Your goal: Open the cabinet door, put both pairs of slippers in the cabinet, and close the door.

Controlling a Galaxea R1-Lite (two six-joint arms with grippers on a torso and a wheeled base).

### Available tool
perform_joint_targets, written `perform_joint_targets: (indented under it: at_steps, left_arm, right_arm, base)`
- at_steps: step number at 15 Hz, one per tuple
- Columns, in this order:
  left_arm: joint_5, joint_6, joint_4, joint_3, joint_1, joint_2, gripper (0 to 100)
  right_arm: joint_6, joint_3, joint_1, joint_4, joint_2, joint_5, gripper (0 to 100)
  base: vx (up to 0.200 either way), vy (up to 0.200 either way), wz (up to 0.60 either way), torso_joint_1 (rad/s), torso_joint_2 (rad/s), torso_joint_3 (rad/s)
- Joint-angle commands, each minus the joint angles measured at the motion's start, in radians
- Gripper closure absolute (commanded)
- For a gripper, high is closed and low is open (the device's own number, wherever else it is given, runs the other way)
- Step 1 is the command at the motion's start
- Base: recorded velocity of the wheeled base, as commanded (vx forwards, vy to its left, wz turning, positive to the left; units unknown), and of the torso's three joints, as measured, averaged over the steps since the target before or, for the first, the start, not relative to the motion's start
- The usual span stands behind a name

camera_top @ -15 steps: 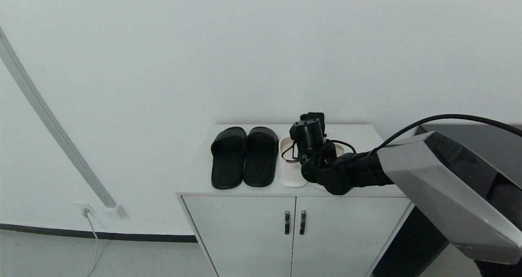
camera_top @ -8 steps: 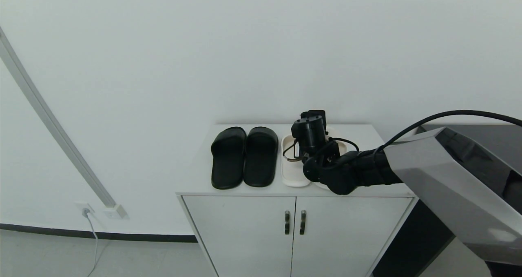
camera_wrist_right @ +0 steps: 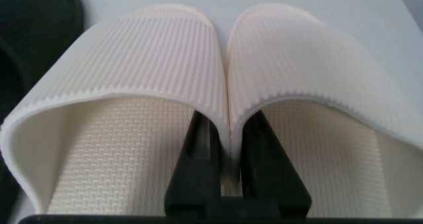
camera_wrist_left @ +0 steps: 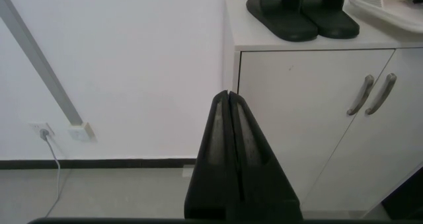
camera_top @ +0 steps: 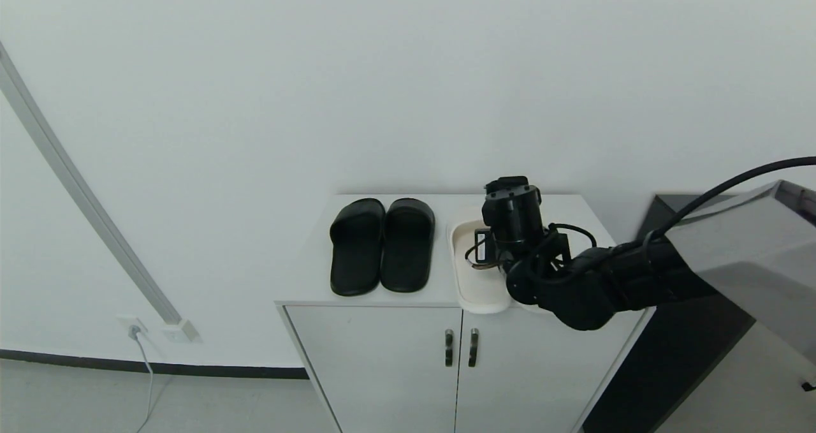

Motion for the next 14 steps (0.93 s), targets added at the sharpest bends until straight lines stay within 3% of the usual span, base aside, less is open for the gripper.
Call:
perform_joint_targets:
  at_steps: [1,4,10,14]
  left_arm:
    - [0.001,0.0,0.0,0.0,0.0,0.0,100]
    - [0.001,0.0,0.0,0.0,0.0,0.0,100]
    - [0.001,0.0,0.0,0.0,0.0,0.0,100]
    - [0.001,0.0,0.0,0.0,0.0,0.0,100]
  right_arm:
    - [-0.053,0.181,0.009,-0.124,-0.127,0.075,100]
    - [-0.113,0.366,0.009,-0.293,-0.202,0.202,100]
    - [-0.109,0.563,0.032,-0.305,-0.374,0.556,100]
    - [-0.107,0.576,0.053,-0.304,-0.409,0.604,100]
  base:
    - [0.0,0.0,0.0,0.0,0.0,0.0]
    - [0.0,0.0,0.0,0.0,0.0,0.0]
    - [0.0,0.0,0.0,0.0,0.0,0.0]
    - [0.0,0.0,0.0,0.0,0.0,0.0]
